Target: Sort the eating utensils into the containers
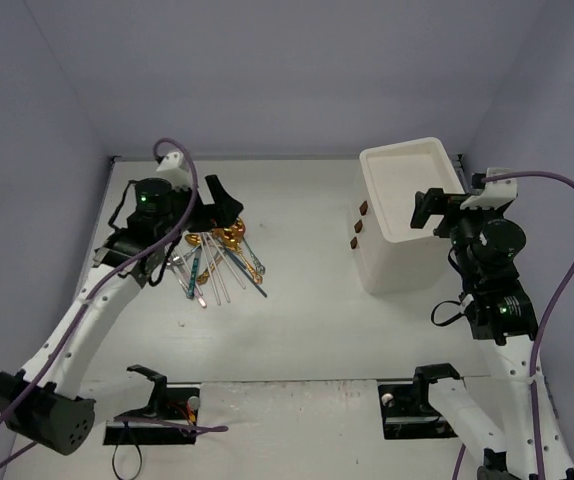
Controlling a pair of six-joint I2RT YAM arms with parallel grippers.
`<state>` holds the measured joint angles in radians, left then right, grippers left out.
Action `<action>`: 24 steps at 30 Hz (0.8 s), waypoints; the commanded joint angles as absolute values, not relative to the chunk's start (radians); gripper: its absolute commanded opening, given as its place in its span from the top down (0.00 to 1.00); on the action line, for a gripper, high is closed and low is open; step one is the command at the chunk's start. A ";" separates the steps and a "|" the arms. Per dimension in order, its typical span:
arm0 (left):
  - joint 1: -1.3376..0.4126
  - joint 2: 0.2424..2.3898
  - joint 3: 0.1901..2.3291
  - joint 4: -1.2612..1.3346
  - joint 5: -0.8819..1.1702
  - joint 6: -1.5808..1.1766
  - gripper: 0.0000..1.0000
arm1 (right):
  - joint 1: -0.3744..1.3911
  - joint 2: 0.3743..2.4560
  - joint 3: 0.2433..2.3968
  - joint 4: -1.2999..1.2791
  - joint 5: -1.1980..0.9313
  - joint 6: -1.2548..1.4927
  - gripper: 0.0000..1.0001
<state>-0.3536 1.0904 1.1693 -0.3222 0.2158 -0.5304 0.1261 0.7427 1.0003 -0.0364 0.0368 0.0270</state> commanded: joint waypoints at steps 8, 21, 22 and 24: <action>-0.543 1.532 1.255 0.141 0.354 -0.860 0.07 | 0.129 0.786 1.046 0.017 -0.081 0.063 0.00; -0.614 2.007 1.431 0.389 0.518 -1.025 0.45 | 0.129 0.877 1.056 0.017 -0.304 0.121 0.00; -0.617 2.029 1.440 0.403 0.526 -1.031 0.46 | 0.128 0.888 1.060 0.016 -0.312 0.121 0.00; -0.622 2.067 1.450 0.464 0.553 -1.054 0.46 | 0.128 0.909 1.069 0.014 -0.334 0.121 0.00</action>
